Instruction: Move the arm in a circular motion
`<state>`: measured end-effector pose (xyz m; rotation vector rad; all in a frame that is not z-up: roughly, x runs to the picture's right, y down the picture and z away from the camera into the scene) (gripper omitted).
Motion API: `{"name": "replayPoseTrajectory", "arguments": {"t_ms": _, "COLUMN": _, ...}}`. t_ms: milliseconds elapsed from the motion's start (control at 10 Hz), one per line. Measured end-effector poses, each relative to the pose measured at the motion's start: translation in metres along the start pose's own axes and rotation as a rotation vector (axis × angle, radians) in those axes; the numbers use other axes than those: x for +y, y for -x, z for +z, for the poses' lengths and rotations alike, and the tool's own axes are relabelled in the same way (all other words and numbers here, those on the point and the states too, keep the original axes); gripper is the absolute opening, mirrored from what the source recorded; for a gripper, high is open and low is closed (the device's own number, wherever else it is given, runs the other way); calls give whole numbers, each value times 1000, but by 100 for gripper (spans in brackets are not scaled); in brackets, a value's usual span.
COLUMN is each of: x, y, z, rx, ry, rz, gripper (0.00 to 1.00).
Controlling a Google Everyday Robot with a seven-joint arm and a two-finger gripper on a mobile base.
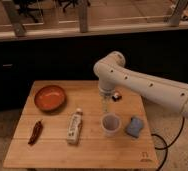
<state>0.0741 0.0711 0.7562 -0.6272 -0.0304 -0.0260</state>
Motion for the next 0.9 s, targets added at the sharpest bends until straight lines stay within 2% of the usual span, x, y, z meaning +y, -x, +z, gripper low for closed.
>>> {"name": "replayPoseTrajectory", "arguments": {"t_ms": 900, "x": 2, "y": -11, "z": 2, "rx": 5, "ry": 12, "rz": 4, "gripper": 80}}
